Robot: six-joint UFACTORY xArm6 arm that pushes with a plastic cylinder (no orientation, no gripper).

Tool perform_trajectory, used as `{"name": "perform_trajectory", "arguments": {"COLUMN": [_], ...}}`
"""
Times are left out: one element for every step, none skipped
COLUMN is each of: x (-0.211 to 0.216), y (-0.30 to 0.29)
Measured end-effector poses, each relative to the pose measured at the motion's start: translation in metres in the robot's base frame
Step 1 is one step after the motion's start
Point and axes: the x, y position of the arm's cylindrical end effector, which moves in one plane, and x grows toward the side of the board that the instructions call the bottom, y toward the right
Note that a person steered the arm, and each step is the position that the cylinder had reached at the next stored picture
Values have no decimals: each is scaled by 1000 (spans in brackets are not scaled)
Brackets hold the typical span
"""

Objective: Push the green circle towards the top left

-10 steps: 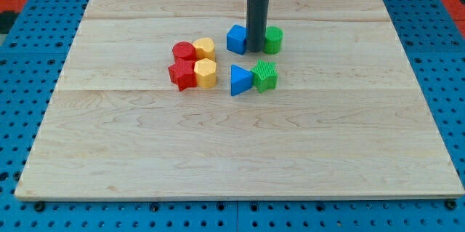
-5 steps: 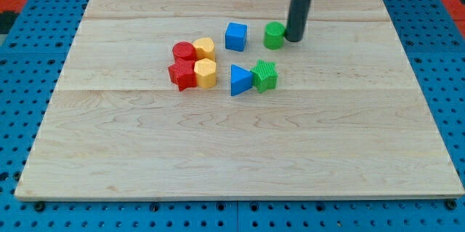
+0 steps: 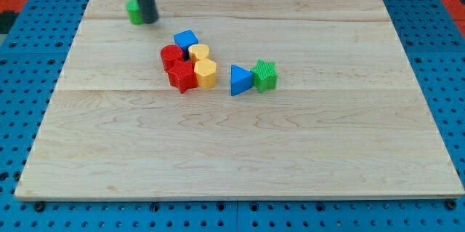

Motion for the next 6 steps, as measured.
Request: {"name": "perform_trajectory", "arguments": {"x": [-10,1,14,11,1,-28], "y": [-38,-29,-85,-124,-124,-123]}}
